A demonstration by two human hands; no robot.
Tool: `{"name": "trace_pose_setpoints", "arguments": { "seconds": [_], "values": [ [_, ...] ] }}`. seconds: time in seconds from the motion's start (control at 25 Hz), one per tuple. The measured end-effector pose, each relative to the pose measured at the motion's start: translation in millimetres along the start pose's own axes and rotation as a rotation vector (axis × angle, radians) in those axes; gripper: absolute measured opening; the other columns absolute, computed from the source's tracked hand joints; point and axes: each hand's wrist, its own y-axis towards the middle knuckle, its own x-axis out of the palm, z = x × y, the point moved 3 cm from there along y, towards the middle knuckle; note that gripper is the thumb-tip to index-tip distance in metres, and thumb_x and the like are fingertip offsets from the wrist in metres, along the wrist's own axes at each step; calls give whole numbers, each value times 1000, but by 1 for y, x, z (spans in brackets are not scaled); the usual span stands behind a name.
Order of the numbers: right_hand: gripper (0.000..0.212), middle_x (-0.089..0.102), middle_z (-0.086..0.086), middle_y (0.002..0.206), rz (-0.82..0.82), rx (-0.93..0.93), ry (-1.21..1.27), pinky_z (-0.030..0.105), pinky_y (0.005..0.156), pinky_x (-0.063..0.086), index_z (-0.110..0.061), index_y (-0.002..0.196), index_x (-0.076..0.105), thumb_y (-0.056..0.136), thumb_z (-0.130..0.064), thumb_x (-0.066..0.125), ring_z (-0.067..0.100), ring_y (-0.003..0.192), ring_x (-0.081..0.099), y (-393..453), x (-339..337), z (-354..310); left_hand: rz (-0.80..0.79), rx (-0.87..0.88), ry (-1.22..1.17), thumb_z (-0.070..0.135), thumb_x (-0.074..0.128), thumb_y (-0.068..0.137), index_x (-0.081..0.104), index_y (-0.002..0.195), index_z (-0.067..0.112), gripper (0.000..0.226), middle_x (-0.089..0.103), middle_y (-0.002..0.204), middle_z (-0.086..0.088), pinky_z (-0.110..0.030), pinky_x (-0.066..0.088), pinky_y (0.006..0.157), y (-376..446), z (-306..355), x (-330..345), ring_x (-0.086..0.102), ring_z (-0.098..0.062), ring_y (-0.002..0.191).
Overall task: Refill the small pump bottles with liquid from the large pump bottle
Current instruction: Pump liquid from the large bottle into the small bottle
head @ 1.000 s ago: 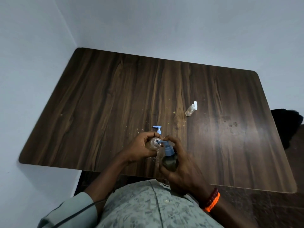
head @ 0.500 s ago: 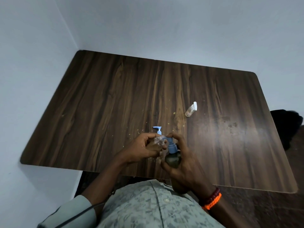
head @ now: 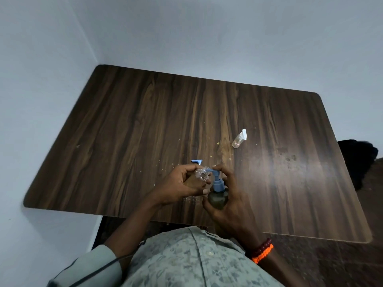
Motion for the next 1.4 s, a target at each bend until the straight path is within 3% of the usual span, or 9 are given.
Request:
{"name": "trace_pose_setpoints", "arguments": {
  "seconds": [0.12,0.2,0.32,0.44,0.6,0.84,1.08,1.32,1.4],
  "values": [
    [76,70,-9,108,35,6,-34,37,70,65,-48,133,36,80,-25,87,9,85,74,2,-3,2,-18,-4,15,15,89,81,72,122,23,45,75,122,-4,-34,62,91,1,-2,2,73,-23,115],
    [82,69,-12,111,0,9,-25,34,70,65,-56,137,31,82,-27,84,8,84,73,1,-3,1,-13,-6,-1,18,89,80,71,123,23,46,76,122,-4,-35,63,92,1,-2,2,74,-23,115],
    [96,64,-12,127,-67,-18,-84,28,76,63,-53,154,19,85,-29,81,6,89,70,-2,-3,-3,13,-2,16,16,87,83,69,126,16,47,75,122,-9,-49,61,97,2,-5,0,73,-27,115],
    [88,59,-5,141,-85,-49,-168,32,83,62,-45,155,25,86,-31,79,12,103,67,1,-4,-7,22,-5,7,8,83,84,67,128,13,46,75,122,-12,-50,60,99,2,-8,-1,73,-29,114],
    [63,66,-5,114,-49,-17,-174,35,74,61,-35,137,43,86,-28,80,13,87,65,5,-4,-9,23,-21,16,15,84,78,67,126,9,51,75,121,-13,-45,63,96,-1,-6,2,74,-27,112],
    [85,62,-4,131,-120,-39,-165,21,79,54,-33,153,33,83,-27,81,8,94,61,6,-1,-7,76,-34,55,-12,77,84,64,126,-1,46,71,121,-26,-64,54,102,1,-8,-5,70,-42,115],
    [67,62,-13,105,-50,16,-187,16,67,46,-41,132,40,82,-26,82,3,77,59,5,-2,-6,54,-74,102,-15,77,79,70,121,17,53,73,120,-19,-59,58,92,-3,-7,-2,72,-23,105],
    [78,63,0,134,-84,-36,-155,26,85,56,-21,153,40,87,-21,82,10,102,64,3,0,-11,69,-65,86,-10,78,80,66,127,10,51,73,121,-18,-61,58,97,-2,-4,-6,71,-39,115],
    [74,64,-2,130,-89,-28,-182,28,79,57,-26,149,42,86,-22,81,14,98,65,2,-1,-11,75,-64,93,-7,78,79,67,123,14,50,74,120,-16,-61,59,97,-5,-4,-5,71,-38,114]
  ]
}}
